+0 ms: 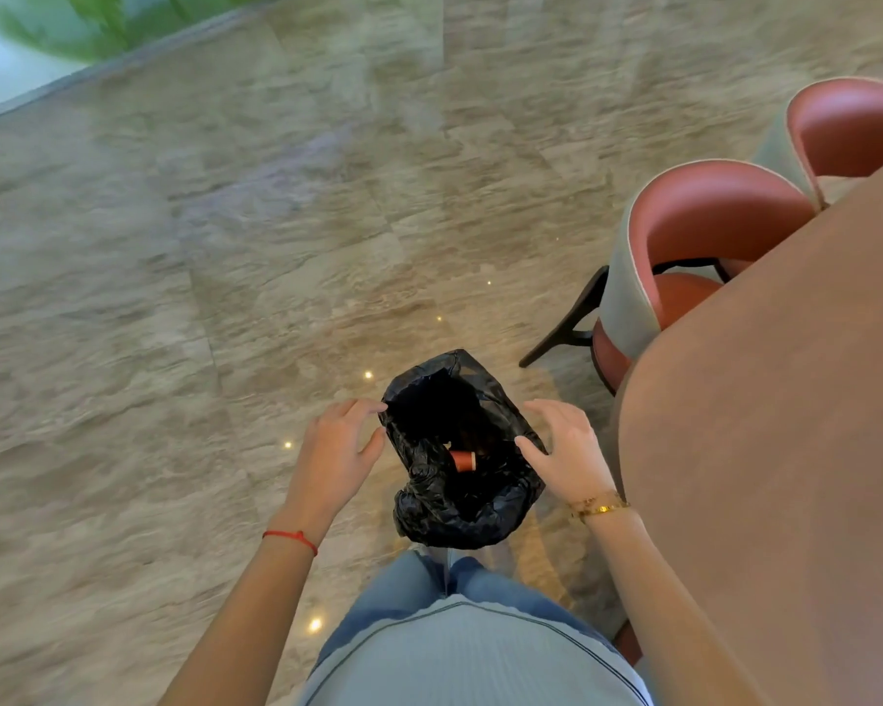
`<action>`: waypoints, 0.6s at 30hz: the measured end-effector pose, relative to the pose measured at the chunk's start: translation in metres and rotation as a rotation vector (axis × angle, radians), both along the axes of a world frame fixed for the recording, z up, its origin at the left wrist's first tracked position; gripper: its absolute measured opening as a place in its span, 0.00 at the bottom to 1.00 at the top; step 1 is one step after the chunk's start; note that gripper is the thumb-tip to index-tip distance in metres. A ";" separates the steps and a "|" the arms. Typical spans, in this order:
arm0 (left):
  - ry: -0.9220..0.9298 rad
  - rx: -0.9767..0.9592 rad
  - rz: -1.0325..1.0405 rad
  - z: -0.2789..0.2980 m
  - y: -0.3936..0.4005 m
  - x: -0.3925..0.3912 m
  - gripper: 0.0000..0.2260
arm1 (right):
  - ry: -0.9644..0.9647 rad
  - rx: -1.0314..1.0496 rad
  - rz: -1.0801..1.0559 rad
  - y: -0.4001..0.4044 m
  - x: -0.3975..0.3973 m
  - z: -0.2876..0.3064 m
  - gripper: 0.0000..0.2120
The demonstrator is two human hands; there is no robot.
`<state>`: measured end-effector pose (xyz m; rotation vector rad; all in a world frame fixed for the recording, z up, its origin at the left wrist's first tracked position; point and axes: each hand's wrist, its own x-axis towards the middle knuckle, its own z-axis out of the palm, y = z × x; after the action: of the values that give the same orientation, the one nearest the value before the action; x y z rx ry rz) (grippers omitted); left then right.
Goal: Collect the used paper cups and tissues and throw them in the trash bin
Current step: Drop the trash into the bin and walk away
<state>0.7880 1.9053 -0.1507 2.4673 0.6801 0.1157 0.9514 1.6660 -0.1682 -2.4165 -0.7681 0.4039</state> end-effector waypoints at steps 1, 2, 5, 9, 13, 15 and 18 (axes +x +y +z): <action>-0.012 0.005 -0.007 0.003 -0.002 -0.002 0.12 | -0.009 -0.002 -0.005 -0.006 -0.002 0.004 0.22; -0.025 0.014 -0.018 0.006 -0.004 -0.004 0.12 | -0.022 0.001 -0.011 -0.012 -0.004 0.009 0.22; -0.030 0.034 -0.061 0.016 -0.009 -0.009 0.12 | -0.059 0.006 -0.057 -0.031 -0.016 0.023 0.23; -0.044 0.045 -0.158 0.027 -0.014 -0.014 0.13 | -0.069 0.033 -0.195 -0.054 -0.047 0.039 0.22; -0.060 0.091 -0.308 0.035 -0.016 -0.020 0.13 | -0.099 0.036 -0.350 -0.070 -0.096 0.048 0.22; -0.073 0.091 -0.388 0.041 -0.015 -0.026 0.12 | -0.114 0.020 -0.433 -0.075 -0.127 0.052 0.22; -0.101 0.100 -0.505 0.049 -0.014 -0.039 0.11 | -0.121 0.014 -0.565 -0.081 -0.181 0.057 0.22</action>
<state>0.7489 1.8910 -0.1014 2.6273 -0.0028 0.0798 0.7700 1.5854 -0.1114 -2.5246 -0.1094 0.0268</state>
